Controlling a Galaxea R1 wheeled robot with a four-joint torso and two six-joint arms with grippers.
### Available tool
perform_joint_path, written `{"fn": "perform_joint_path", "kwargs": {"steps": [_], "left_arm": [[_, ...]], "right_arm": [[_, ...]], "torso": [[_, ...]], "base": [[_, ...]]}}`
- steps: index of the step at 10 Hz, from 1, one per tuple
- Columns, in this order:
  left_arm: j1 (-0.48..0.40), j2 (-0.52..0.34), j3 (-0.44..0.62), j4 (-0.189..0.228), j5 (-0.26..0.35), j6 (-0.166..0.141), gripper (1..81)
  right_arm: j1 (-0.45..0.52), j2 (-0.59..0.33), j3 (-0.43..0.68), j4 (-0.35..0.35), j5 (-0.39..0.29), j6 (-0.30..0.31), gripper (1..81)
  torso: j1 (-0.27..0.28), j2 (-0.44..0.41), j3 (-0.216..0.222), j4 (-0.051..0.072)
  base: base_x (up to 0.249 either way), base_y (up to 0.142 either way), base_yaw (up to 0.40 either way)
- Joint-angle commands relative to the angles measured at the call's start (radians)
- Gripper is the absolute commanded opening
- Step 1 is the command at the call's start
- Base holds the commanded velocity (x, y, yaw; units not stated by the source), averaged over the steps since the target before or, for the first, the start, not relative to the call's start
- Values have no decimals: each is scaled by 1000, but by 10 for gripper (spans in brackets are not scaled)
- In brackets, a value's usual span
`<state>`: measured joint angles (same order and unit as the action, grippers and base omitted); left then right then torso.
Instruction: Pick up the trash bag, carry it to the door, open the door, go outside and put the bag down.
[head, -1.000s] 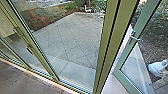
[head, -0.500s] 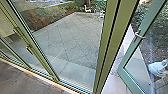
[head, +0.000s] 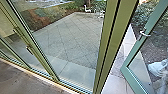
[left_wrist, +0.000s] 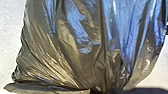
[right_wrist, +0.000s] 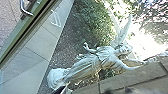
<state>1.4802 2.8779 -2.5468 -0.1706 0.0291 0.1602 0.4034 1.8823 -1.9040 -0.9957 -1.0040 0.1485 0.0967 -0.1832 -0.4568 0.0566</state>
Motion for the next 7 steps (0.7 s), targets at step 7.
{"fn": "perform_joint_path", "kwargs": {"steps": [7], "left_arm": [[25,-20,6,-24,81,4,10]], "right_arm": [[90,-138,-15,-76,72,-9,811]], "torso": [[0,0,0,0]], "base": [[0,0,0]]}}
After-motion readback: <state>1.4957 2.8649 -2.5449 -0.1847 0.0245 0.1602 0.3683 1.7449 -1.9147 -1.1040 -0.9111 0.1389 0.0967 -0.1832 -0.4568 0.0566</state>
